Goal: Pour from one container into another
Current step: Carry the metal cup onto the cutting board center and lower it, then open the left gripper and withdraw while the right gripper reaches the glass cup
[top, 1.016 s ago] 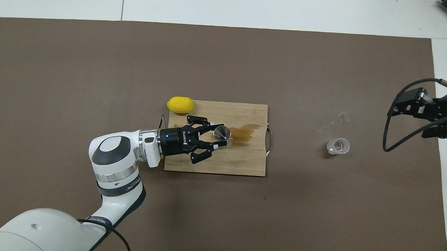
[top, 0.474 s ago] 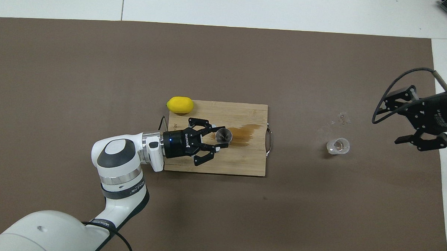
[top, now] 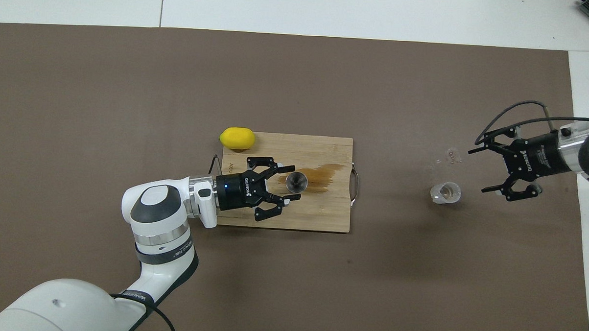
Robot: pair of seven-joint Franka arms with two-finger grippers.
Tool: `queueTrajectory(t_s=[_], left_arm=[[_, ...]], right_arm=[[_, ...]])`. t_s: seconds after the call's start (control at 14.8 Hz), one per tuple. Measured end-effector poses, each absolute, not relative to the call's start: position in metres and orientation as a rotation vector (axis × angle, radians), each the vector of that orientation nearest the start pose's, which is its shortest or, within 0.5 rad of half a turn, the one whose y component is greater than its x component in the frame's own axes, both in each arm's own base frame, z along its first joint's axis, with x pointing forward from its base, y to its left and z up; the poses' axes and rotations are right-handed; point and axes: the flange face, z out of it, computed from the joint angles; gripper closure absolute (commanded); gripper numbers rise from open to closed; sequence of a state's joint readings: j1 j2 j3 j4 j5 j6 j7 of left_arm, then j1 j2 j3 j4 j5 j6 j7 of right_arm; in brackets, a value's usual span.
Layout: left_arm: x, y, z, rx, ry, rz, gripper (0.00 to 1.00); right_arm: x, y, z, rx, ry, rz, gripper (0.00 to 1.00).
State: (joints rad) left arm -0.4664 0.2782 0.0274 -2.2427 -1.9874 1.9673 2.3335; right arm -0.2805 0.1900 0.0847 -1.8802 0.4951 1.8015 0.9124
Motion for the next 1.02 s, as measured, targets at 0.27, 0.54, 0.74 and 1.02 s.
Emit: queueTrajectory(t_s=[0.27,0.54,0.74,1.02], left_arm=[[0.472,-0.285,0.264,1.480,-1.020,1.074,0.00],[0.480,-0.269,0.265,1.492,-1.025,1.090,0.00],[0.487,-0.243,0.270,1.477,-1.072,1.087,0.00],[0.501,-0.188,0.283,1.462,-1.193,1.070,0.00]], right_arm=[[0.565,-0.091,0.364,-2.031,1.778,0.629,0.00],[0.549,-0.106,0.335,-1.906,1.849,0.659,0.00],[0.537,-0.114,0.309,-1.869,1.838,0.680,0.00],[0.531,-0.116,0.276,-1.827,1.778,0.711,0.00]])
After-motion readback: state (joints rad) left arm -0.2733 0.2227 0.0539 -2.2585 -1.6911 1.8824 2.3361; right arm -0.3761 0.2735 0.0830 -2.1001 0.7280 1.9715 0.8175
